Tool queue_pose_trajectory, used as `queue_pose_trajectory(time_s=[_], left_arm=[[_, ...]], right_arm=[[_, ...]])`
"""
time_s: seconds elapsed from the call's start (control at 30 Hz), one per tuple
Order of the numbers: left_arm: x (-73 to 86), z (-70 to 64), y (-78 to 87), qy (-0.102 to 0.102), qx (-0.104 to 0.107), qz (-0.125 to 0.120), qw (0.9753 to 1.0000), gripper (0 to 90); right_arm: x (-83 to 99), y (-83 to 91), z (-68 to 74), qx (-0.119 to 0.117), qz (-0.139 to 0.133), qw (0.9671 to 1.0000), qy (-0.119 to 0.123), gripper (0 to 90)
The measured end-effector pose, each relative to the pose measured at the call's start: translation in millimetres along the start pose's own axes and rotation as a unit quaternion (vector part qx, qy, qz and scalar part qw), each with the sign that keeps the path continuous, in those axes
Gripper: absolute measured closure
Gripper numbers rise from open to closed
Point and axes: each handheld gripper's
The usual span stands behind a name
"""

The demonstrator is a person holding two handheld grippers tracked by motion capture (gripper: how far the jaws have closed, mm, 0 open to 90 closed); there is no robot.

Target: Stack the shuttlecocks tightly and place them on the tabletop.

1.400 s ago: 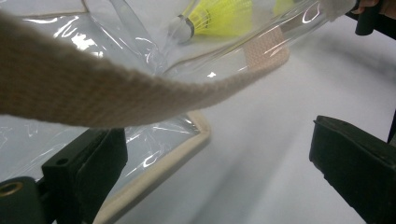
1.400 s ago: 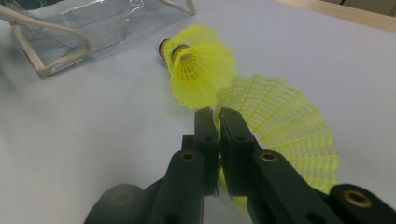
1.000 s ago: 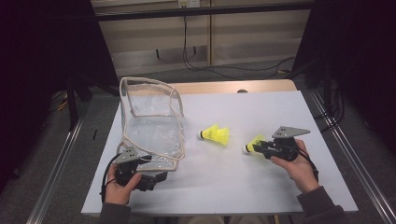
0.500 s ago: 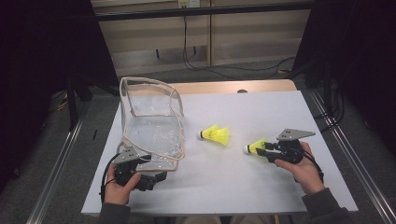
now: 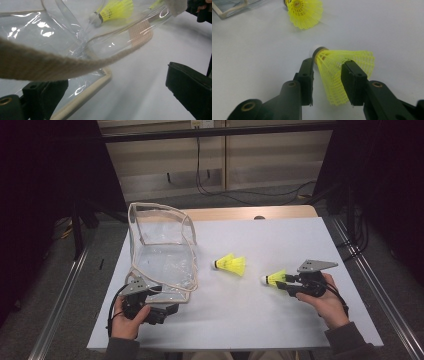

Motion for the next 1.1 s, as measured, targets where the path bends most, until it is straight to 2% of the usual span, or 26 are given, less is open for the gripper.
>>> queue_pose_trajectory(time_s=[0.2, 0.37, 0.6, 1.1], left_arm=[[-0.4, -0.6, 0.2, -0.001, 0.0, 0.0, 1.0, 4.2], [-0.6, -0.9, 0.8, -0.001, 0.001, -0.001, 1.0, 4.2], [-0.5, -0.9, 0.8, -0.001, 0.001, -0.001, 1.0, 4.2], [-1.0, -1.2, 1.4, -0.001, 0.001, -0.003, 1.0, 4.2]], right_arm=[[4.6, -0.8, -3.0, -0.002, 0.012, 0.9999, -0.002, 68.6], [6.9, -2.9, -4.0, -0.011, 0.016, 0.9998, -0.002, 79.8], [8.9, -3.7, -5.9, -0.018, 0.015, 0.9997, -0.009, 88.0], [6.1, -1.3, -5.5, -0.023, -0.005, 0.9997, -0.01, 89.5]])
Point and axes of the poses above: each handheld gripper's, and its own axes: y roughly backward along the jaws, x roughly out of its underside, z roughly to its left, and after that the axes turned 8 degrees about z, right-handed
